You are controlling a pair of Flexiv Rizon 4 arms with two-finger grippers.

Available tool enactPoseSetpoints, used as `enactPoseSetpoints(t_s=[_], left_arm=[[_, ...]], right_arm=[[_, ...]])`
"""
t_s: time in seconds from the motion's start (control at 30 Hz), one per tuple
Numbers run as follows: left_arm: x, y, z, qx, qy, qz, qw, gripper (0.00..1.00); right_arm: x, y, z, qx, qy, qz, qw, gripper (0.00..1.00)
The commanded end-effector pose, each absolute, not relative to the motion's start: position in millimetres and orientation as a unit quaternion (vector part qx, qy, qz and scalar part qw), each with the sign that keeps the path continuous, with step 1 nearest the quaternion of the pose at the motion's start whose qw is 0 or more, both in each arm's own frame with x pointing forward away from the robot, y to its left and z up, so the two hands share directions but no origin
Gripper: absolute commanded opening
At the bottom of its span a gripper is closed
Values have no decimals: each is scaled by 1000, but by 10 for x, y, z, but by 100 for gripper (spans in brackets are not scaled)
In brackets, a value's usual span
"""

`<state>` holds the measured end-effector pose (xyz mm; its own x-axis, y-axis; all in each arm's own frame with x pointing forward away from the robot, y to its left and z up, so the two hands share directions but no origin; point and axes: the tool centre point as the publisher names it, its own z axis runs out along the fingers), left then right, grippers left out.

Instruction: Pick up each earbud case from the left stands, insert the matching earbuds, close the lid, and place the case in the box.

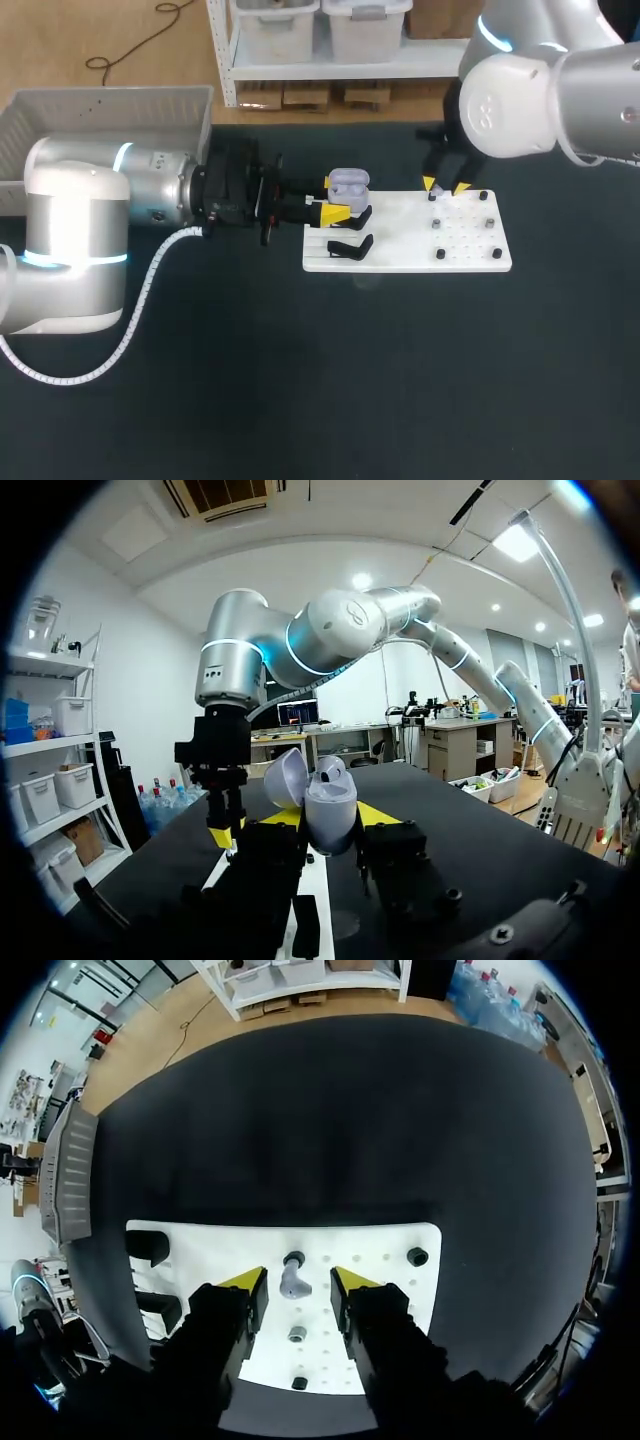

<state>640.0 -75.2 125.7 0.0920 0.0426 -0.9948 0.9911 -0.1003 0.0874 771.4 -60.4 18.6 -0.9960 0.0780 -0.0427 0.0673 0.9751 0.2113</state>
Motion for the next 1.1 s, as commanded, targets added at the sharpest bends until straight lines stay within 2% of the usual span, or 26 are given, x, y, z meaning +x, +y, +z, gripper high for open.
enactPoseSetpoints(t_s=[0.03,0.6,1.1], left_arm=[[6386,-753,1253,557,464,-487,487,0],[6386,-753,1253,557,464,-487,487,0],[6386,-753,1253,557,464,-487,487,0]], right_arm=[[7707,-593,181,36,993,105,26,37],[7681,-553,150,34,994,101,22,30],[7642,-554,141,37,995,94,21,28]])
